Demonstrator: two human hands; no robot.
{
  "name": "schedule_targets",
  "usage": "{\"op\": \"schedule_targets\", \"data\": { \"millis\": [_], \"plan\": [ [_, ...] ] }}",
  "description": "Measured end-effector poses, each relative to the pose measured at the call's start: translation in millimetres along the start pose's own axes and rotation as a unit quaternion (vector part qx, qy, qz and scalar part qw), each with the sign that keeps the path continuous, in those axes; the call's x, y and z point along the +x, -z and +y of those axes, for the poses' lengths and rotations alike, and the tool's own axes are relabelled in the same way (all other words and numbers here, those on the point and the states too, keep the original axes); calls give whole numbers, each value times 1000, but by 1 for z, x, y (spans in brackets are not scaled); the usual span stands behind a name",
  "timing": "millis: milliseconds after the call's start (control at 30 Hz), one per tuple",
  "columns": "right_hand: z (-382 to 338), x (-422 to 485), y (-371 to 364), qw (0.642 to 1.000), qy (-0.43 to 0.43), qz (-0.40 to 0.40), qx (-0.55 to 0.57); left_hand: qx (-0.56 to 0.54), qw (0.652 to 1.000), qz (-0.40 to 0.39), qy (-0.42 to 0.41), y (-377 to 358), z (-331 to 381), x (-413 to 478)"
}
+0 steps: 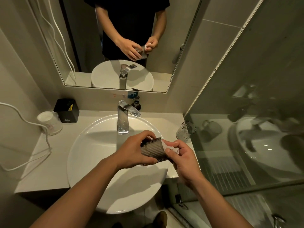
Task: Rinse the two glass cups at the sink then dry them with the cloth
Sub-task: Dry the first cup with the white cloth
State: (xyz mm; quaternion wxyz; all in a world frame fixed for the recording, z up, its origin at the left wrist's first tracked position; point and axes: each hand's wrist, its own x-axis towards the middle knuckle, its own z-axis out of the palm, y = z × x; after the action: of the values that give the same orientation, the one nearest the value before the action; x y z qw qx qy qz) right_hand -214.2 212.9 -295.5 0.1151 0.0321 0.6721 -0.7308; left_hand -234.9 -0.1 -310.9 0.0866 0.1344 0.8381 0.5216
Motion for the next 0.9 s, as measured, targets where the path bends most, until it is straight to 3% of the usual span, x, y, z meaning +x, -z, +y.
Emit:
{"op": "schedule_targets", "data": {
  "millis": [200, 400, 633, 800, 900],
  "plan": [
    [-2, -4, 8, 997, 59, -34, -45, -43, 999, -22, 19, 4, -3, 0],
    [-3, -10, 14, 996, 71, -49, 0, -50, 999, -18, 8, -1, -6, 0],
    [10, -10, 10, 997, 50, 58, 27, 68, 995, -37, -57, -19, 5, -9],
    [14, -11, 8, 997, 41, 63, 14, 98, 994, -12, -54, -22, 4, -9],
    [10, -12, 11, 998, 48, 46, 8, 54, 998, -1, -32, -21, 2, -6]
  ]
}}
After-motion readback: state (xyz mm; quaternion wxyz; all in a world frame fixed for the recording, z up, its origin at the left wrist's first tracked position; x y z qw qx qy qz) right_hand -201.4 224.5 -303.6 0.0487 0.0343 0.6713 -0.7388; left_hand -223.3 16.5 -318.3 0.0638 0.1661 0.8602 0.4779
